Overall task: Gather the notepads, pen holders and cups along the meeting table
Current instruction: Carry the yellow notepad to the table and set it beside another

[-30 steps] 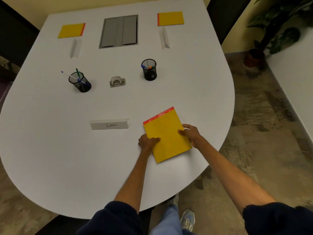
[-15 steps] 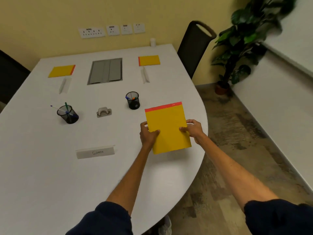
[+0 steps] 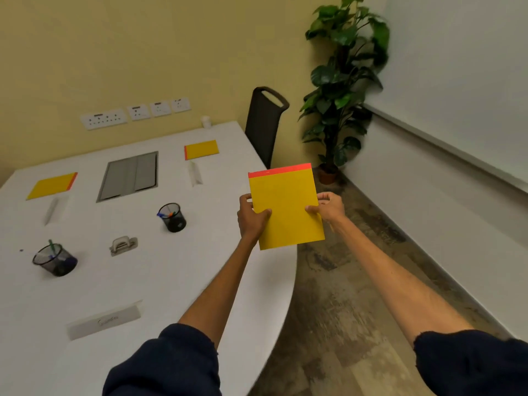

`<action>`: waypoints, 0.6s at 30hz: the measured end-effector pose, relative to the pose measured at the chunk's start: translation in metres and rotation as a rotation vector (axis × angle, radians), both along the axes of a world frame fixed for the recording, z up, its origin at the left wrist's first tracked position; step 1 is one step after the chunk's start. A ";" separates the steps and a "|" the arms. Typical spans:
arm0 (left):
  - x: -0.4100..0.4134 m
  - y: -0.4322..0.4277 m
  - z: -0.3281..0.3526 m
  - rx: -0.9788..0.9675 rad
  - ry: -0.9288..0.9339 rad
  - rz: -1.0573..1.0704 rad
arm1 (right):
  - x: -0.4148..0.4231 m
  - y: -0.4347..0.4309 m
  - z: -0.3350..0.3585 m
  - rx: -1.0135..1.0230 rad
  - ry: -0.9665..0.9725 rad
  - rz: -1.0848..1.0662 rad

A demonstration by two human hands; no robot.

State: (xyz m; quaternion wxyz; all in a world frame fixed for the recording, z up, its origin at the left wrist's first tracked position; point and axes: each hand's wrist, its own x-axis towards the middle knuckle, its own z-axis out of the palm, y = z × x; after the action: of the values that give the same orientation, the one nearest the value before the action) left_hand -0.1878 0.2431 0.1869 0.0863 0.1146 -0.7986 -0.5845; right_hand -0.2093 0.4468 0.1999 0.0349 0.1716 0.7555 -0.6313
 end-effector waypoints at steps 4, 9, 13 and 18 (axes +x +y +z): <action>-0.015 0.070 0.010 -0.012 0.042 -0.025 | -0.012 0.070 0.013 0.017 0.020 -0.029; -0.038 0.147 0.019 -0.017 0.090 -0.050 | -0.034 0.150 0.024 0.023 0.049 -0.042; -0.053 0.190 0.018 -0.035 0.096 -0.060 | -0.046 0.196 0.023 0.012 0.058 -0.049; -0.083 0.233 0.023 -0.097 0.105 -0.108 | -0.068 0.240 0.014 -0.034 0.038 -0.081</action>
State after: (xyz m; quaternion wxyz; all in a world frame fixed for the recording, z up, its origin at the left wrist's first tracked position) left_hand -0.2712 0.4757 0.2096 0.1017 0.0362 -0.8253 -0.5543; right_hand -0.2777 0.6873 0.2142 -0.0020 0.1894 0.7376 -0.6481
